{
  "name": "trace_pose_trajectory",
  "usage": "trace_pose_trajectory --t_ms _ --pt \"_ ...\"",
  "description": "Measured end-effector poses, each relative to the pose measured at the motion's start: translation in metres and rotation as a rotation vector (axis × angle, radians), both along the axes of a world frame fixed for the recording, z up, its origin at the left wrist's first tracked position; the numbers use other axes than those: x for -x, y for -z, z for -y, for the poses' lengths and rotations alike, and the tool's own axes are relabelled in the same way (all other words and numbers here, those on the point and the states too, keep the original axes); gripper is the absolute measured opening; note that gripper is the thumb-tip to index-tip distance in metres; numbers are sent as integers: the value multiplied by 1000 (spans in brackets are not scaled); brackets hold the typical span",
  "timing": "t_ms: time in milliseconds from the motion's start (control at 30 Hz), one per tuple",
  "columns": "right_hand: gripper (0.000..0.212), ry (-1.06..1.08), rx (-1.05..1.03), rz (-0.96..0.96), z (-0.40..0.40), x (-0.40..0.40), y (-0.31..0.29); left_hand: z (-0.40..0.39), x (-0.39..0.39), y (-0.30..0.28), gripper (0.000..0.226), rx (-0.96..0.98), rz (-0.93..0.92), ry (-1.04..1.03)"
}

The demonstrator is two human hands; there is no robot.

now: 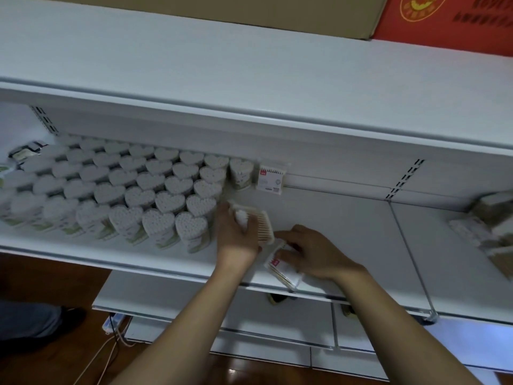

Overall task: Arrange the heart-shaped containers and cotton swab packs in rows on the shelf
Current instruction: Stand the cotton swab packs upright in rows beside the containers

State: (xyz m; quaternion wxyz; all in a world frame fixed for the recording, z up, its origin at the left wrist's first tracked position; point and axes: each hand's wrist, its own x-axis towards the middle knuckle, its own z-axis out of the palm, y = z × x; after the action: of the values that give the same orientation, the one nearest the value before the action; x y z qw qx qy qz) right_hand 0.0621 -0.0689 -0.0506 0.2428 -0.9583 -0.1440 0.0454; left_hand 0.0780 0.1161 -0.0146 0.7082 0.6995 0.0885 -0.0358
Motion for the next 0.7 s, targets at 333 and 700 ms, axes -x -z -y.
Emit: trace_pose_trajectory --t_ms 333,700 --pt "10 616 -617 163 25 1 -36 -1 -5 3 47 38 -42 134" --pt "18 682 -604 290 -10 -34 -47 -10 -19 -12 36 86 -81 108"
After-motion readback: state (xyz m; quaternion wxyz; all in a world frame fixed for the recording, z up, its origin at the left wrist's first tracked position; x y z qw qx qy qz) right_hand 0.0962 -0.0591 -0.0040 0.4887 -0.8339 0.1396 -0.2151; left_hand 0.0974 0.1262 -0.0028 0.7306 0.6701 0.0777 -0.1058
